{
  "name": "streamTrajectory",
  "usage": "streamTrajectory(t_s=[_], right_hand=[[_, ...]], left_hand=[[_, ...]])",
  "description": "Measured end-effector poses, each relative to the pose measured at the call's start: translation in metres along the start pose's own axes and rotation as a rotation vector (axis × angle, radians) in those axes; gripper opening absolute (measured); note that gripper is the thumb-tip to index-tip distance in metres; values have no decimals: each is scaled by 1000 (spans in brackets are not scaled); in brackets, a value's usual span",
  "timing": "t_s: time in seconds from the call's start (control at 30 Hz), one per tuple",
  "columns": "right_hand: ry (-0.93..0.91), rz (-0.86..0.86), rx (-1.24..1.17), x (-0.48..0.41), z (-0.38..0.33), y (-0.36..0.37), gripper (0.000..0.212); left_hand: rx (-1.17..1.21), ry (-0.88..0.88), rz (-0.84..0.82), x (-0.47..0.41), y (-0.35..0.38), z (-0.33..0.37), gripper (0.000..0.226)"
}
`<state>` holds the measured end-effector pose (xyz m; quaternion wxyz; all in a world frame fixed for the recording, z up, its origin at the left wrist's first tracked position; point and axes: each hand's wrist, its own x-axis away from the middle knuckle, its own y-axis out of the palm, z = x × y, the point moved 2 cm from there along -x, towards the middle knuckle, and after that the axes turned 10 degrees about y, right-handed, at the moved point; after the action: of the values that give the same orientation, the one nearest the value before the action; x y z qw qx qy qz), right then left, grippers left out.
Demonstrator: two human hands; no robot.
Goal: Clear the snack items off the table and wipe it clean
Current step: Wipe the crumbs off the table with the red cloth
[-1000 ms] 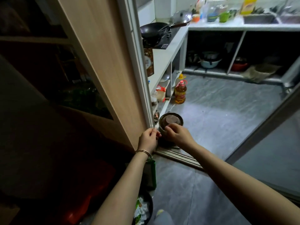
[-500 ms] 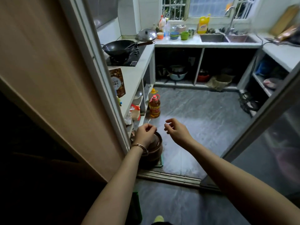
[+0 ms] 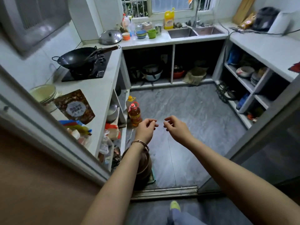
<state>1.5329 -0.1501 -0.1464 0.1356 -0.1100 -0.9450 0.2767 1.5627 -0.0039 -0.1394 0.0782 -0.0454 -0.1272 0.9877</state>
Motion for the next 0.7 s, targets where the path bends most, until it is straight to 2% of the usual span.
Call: streamTrajectory(t_s=[0.33, 0.7], right_hand=[[-22, 89, -110, -127, -20, -72, 17], [-1, 149, -168, -219, -24, -95, 16]], left_hand=[[-64, 80, -35, -128, 51, 38, 12], [-24, 95, -100, -233, 98, 45, 15]])
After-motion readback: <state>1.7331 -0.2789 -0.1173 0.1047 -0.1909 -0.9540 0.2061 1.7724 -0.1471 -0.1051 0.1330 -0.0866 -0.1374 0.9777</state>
